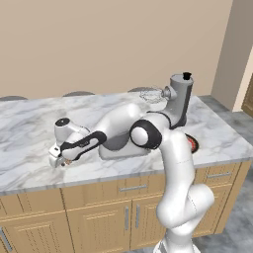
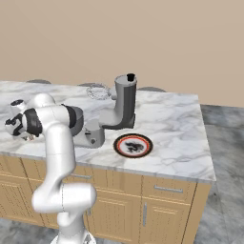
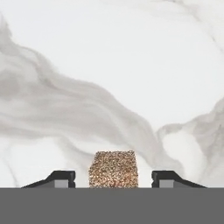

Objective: Add butter and sugar cubes to the stand mixer bowl and then turn on the stand mixer to begin making frosting.

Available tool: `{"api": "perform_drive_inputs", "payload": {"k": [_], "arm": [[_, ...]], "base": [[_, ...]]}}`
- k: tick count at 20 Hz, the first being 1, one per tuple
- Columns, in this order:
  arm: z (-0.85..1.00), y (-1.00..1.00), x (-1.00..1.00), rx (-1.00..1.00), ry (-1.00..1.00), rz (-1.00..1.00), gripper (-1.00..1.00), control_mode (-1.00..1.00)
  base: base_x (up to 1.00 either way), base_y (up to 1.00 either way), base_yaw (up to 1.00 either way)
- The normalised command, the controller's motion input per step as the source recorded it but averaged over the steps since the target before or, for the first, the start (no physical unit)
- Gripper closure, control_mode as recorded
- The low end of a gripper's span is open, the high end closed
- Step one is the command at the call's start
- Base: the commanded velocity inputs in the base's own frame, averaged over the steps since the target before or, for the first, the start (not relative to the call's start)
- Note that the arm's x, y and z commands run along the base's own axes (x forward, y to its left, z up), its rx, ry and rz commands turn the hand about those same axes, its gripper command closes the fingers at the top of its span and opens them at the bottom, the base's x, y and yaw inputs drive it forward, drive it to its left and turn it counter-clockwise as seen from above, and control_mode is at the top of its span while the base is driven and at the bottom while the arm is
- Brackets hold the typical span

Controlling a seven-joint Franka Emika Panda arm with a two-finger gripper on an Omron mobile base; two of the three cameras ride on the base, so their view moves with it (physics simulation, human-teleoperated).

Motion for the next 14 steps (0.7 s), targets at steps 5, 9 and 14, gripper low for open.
{"api": "perform_drive_inputs", "payload": {"k": [5,9,14], "arm": [[-0.05,-0.04,-0.25,0.00,0.03,0.00,1.00,-1.00],[0.01,-0.12,-0.41,0.00,0.05,0.00,1.00,-1.00],[0.85,-0.15,-0.55,0.10,0.00,0.00,1.00,-1.00]], "base": [[0.00,0.00,0.00],[0.00,0.00,0.00],[0.00,0.00,0.00]]}}
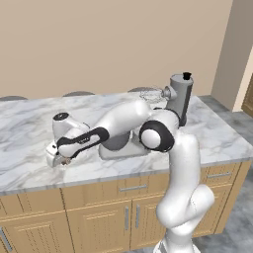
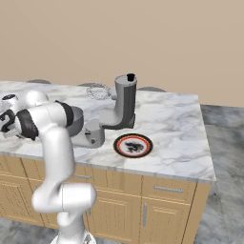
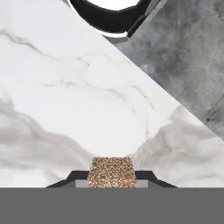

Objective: Add butter and sugar cubes to the stand mixer bowl and then turn on the stand mixer to begin making frosting.

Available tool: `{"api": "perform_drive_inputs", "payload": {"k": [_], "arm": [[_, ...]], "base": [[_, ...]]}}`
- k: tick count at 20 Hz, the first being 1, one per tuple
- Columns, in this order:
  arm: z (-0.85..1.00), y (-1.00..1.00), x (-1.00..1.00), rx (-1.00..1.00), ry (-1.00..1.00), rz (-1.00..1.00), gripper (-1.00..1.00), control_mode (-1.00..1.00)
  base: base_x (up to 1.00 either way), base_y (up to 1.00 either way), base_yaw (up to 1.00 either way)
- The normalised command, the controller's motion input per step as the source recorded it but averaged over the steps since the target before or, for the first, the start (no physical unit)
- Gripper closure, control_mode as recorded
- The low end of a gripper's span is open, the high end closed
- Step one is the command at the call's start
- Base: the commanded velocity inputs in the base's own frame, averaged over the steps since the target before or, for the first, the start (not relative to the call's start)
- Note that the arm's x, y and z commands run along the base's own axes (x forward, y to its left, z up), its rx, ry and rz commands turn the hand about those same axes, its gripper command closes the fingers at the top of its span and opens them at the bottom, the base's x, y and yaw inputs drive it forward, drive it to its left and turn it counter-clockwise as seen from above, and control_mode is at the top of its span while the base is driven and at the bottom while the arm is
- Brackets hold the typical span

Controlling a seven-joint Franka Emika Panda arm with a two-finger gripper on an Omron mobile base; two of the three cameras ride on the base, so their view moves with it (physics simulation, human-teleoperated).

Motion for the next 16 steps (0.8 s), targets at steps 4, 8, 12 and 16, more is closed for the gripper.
{"api": "perform_drive_inputs", "payload": {"k": [4,8,12,16], "arm": [[1.00,-0.41,-0.50,0.13,-0.01,-0.06,1.00,-1.00],[1.00,-0.57,-0.10,0.06,0.00,-0.14,1.00,-1.00],[1.00,-0.58,0.13,0.01,0.00,-0.17,1.00,-1.00],[0.92,-0.51,0.35,0.00,0.02,-0.19,1.00,-1.00]], "base": [[0.00,0.00,0.00],[0.00,0.00,0.00],[0.00,0.00,0.00],[0.00,0.00,0.00]]}}
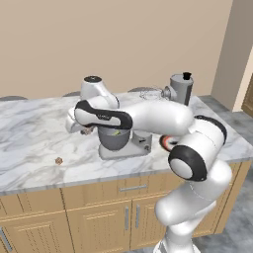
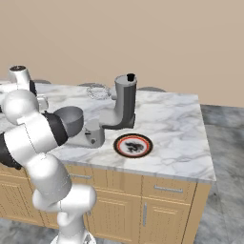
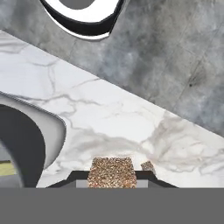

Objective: Add butter and sugar cubes to the stand mixer bowl and then turn on the stand mixer to begin making frosting.

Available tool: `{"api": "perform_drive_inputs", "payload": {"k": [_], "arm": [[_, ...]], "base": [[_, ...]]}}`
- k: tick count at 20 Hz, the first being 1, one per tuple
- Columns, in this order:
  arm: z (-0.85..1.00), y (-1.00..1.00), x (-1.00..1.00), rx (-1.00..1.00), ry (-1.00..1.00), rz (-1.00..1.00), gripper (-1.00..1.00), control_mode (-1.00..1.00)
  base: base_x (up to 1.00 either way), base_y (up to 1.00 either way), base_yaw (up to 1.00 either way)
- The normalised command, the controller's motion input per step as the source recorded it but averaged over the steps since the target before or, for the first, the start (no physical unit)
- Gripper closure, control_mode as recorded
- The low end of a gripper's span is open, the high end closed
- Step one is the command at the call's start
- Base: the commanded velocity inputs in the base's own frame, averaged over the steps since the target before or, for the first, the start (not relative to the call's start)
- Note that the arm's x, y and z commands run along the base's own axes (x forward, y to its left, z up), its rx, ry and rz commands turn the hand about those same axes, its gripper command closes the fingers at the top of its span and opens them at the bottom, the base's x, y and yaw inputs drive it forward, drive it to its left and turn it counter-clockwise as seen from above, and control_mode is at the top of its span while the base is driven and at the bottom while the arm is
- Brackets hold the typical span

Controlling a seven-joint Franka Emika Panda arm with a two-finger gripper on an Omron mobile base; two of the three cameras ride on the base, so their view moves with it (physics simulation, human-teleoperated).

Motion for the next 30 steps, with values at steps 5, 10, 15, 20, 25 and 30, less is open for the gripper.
{"api": "perform_drive_inputs", "payload": {"k": [5,10,15,20,25,30], "arm": [[0.26,-0.60,0.67,0.00,0.04,-0.21,1.00,-1.00],[0.02,-0.68,0.69,0.00,0.02,-0.18,1.00,-1.00],[-0.02,-0.55,0.43,-0.02,0.01,-0.15,1.00,-1.00],[-0.26,-0.26,0.36,-0.03,0.00,-0.08,1.00,-1.00],[-0.46,-0.13,0.08,-0.05,0.00,-0.05,1.00,-1.00],[-0.50,0.00,0.11,-0.04,0.02,-0.03,1.00,-1.00]], "base": [[0.00,0.00,0.00],[0.00,0.00,0.00],[0.00,0.00,0.00],[0.00,0.00,0.00],[0.00,0.00,0.00],[0.00,0.00,0.00]]}}
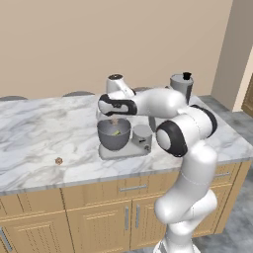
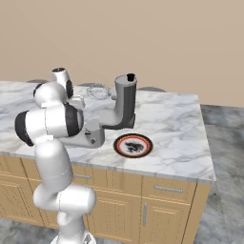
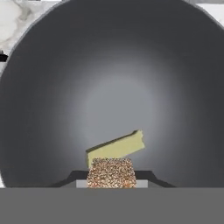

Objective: Add butter and sugar cubes to the stand mixer bowl and then turn on the stand mixer to begin making frosting.

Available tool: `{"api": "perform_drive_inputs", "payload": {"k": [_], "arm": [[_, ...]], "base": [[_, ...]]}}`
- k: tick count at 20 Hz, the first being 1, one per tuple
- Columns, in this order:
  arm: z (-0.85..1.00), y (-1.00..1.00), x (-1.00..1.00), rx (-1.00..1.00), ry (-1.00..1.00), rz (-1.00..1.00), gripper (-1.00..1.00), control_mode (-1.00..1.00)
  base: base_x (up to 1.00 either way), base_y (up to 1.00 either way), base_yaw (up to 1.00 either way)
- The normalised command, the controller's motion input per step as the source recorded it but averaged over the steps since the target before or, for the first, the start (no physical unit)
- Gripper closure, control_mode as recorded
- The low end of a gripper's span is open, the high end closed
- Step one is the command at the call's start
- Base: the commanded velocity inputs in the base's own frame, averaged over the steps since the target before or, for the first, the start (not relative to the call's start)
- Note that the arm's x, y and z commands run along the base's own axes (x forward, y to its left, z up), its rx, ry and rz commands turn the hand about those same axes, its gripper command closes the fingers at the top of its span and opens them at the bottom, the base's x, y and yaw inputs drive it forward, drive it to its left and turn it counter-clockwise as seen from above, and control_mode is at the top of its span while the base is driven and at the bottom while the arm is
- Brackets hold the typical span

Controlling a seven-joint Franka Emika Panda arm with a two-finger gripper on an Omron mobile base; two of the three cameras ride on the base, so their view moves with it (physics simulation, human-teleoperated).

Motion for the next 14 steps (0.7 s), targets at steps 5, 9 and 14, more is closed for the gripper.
{"api": "perform_drive_inputs", "payload": {"k": [5,9,14], "arm": [[-0.49,0.00,0.08,0.00,0.07,-0.01,1.00,-1.00],[-0.49,0.00,0.24,0.00,0.09,-0.01,1.00,-1.00],[-0.43,0.03,0.32,-0.01,0.08,0.00,1.00,-1.00]], "base": [[0.00,0.00,0.00],[0.00,0.00,0.00],[0.00,0.00,0.00]]}}
